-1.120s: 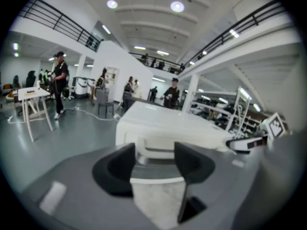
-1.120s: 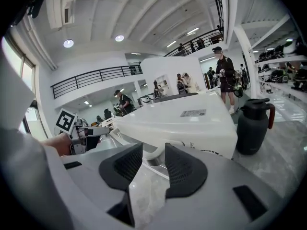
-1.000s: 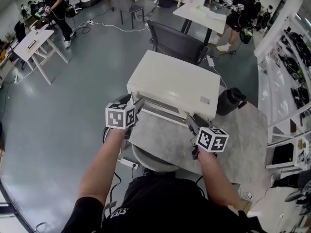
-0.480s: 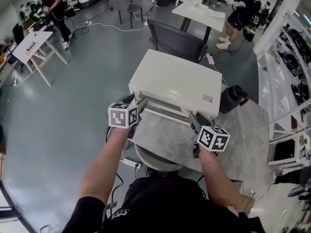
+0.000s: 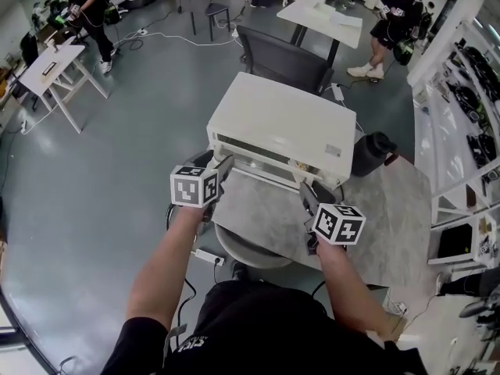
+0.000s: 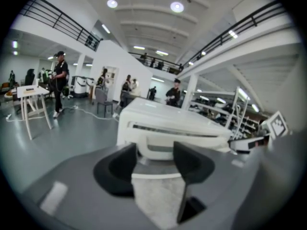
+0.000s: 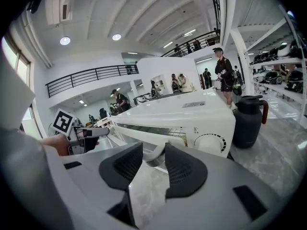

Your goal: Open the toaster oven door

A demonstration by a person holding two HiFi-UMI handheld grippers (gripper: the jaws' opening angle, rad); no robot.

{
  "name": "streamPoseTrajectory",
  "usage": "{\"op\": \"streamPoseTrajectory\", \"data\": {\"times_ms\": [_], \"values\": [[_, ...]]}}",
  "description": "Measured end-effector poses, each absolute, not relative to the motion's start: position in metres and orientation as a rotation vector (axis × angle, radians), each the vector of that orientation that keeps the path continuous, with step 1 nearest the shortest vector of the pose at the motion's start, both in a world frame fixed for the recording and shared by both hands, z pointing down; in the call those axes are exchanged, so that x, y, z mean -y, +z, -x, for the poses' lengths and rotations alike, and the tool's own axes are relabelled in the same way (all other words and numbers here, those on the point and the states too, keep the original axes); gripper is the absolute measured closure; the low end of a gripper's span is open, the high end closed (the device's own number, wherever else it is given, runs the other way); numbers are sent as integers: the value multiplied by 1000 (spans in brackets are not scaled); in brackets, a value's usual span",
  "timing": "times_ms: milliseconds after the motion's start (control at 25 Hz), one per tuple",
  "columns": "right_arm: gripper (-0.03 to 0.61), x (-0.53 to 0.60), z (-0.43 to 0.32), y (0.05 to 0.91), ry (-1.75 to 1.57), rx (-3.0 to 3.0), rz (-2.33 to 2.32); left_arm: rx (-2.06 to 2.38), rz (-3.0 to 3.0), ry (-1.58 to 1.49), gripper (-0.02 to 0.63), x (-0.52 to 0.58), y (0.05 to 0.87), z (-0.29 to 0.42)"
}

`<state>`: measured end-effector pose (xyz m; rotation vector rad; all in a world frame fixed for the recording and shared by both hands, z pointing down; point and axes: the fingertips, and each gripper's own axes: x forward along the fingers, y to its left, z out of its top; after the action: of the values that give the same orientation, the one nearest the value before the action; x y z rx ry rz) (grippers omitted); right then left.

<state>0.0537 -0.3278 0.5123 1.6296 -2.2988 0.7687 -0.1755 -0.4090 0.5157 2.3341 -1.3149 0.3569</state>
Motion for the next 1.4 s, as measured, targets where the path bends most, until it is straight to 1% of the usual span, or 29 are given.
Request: {"op": "streamPoseTrajectory", "data": {"times_ms": [400,680,880,1040,1240,1400], "values": [[428,292,-37,531,794,2329,-1476,1424,-2271,430,374,368,531,193],[448,249,-31,551,908,2358,-1410,1464,-2186,511,379,325,562,205],[425,226,-44,565,982,2326,-1421,1467,-2161,564,379,308,581,211],[416,223,-47,571,986,2286,-1438,1450,-2148,555,379,300,591,215],[416,226,-41,576,1003,2226,-1487,1398,-2130,470,380,296,598,215],[414,223,-39,583,1007,2175,-1508,1386,-2144,482,379,292,602,217]]}}
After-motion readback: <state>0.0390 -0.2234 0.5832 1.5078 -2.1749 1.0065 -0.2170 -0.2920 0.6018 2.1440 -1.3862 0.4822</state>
